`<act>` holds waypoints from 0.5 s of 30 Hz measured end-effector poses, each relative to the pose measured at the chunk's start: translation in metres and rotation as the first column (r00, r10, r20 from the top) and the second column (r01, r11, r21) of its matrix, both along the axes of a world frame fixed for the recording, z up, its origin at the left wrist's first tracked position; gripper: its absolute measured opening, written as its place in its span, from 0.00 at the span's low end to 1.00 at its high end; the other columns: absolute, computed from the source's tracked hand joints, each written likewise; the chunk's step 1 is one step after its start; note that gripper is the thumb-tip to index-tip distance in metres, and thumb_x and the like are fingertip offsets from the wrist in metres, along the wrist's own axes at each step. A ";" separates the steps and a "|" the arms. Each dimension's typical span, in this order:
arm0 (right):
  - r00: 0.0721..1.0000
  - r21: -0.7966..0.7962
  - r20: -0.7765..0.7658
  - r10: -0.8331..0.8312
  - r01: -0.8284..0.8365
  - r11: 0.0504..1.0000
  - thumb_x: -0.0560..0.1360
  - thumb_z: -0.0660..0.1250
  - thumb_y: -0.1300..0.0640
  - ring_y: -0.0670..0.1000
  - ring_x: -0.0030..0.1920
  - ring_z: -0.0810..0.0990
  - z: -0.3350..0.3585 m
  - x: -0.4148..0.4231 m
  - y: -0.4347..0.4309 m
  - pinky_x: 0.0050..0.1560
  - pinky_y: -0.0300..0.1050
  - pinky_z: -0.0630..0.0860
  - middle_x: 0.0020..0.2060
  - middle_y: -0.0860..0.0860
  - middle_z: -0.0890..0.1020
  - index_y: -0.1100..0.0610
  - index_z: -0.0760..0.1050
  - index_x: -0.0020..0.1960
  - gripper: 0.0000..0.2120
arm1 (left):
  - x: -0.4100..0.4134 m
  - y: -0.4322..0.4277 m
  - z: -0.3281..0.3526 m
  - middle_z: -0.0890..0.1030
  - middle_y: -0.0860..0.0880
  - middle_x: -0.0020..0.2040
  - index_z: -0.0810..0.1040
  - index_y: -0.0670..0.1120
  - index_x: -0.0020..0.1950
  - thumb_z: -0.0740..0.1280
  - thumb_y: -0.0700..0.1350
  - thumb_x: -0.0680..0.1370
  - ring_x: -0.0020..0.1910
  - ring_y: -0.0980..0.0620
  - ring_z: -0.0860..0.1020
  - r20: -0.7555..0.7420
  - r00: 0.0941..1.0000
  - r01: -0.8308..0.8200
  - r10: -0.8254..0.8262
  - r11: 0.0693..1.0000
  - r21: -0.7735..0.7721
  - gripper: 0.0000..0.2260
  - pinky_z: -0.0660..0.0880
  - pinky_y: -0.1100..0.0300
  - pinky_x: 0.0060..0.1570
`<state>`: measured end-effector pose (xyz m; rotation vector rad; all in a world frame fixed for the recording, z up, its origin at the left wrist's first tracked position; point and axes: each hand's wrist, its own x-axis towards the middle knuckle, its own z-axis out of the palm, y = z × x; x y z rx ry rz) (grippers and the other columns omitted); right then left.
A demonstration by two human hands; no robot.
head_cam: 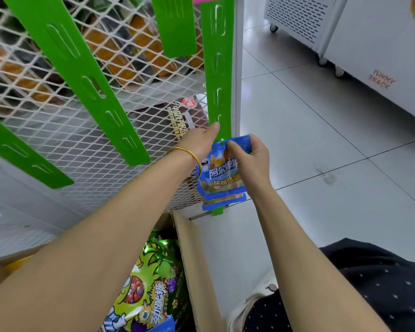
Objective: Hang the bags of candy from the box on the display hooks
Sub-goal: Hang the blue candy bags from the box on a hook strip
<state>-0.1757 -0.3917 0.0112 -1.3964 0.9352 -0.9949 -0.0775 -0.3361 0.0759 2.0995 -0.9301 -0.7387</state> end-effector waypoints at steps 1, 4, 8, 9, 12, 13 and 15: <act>1.000 0.009 -0.006 0.002 -0.002 1.000 0.71 0.69 0.60 0.48 0.31 0.71 -0.002 0.000 0.000 0.37 0.46 0.71 0.27 0.47 0.72 0.53 0.68 0.32 0.12 | 0.000 0.001 -0.001 0.76 0.42 0.45 0.73 0.42 0.46 0.53 0.55 0.81 0.45 0.46 0.74 0.008 1.000 0.000 0.000 1.000 -0.002 0.18 0.68 0.56 0.47; 0.999 0.041 -0.033 0.018 -0.017 0.999 0.72 0.70 0.59 0.50 0.33 0.74 -0.011 -0.002 0.001 0.38 0.49 0.74 0.29 0.50 0.75 0.54 0.70 0.34 0.11 | 0.003 0.002 -0.006 0.73 0.42 0.44 0.72 0.43 0.46 0.54 0.55 0.81 0.43 0.49 0.72 0.043 0.999 0.011 -0.010 1.000 -0.022 0.17 0.66 0.57 0.45; 0.995 0.044 -0.104 -0.003 0.008 0.999 0.71 0.70 0.54 0.56 0.43 0.81 -0.018 -0.003 0.001 0.47 0.58 0.79 0.41 0.55 0.80 0.50 0.72 0.39 0.07 | 0.003 0.009 -0.013 0.75 0.40 0.43 0.76 0.36 0.49 0.58 0.48 0.81 0.43 0.48 0.73 0.092 0.995 0.044 -0.035 0.995 -0.093 0.16 0.72 0.50 0.49; 0.991 0.021 -0.133 -0.028 0.031 0.999 0.70 0.71 0.53 0.56 0.44 0.80 -0.017 -0.003 0.001 0.48 0.58 0.78 0.43 0.55 0.79 0.50 0.71 0.40 0.08 | 0.002 0.014 -0.014 0.77 0.40 0.46 0.77 0.36 0.54 0.59 0.46 0.80 0.45 0.48 0.75 0.104 0.994 0.051 -0.040 0.993 -0.108 0.14 0.72 0.49 0.53; 0.962 -0.061 -0.204 -0.182 0.173 0.983 0.69 0.72 0.54 0.52 0.46 0.76 -0.019 -0.009 0.008 0.47 0.48 0.75 0.51 0.52 0.72 0.57 0.69 0.49 0.16 | 0.001 0.037 -0.017 0.78 0.45 0.58 0.73 0.41 0.64 0.62 0.38 0.77 0.58 0.51 0.75 0.165 0.986 0.047 -0.014 0.979 -0.198 0.15 0.71 0.56 0.61; 0.935 -0.094 -0.247 -0.255 0.238 0.967 0.70 0.72 0.54 0.51 0.45 0.76 -0.021 -0.012 0.015 0.45 0.45 0.72 0.52 0.51 0.71 0.58 0.68 0.53 0.18 | 0.002 0.050 -0.017 0.77 0.46 0.59 0.72 0.42 0.65 0.63 0.36 0.77 0.58 0.53 0.75 0.184 0.983 0.037 0.006 0.973 -0.227 0.16 0.70 0.58 0.61; 0.899 -0.110 -0.308 -0.312 0.292 0.950 0.72 0.70 0.55 0.52 0.46 0.76 -0.026 -0.016 0.035 0.43 0.44 0.69 0.53 0.51 0.70 0.58 0.68 0.56 0.18 | 0.008 0.081 -0.020 0.77 0.48 0.58 0.73 0.42 0.64 0.63 0.35 0.76 0.57 0.55 0.74 0.212 0.976 0.017 0.038 0.968 -0.251 0.16 0.70 0.60 0.60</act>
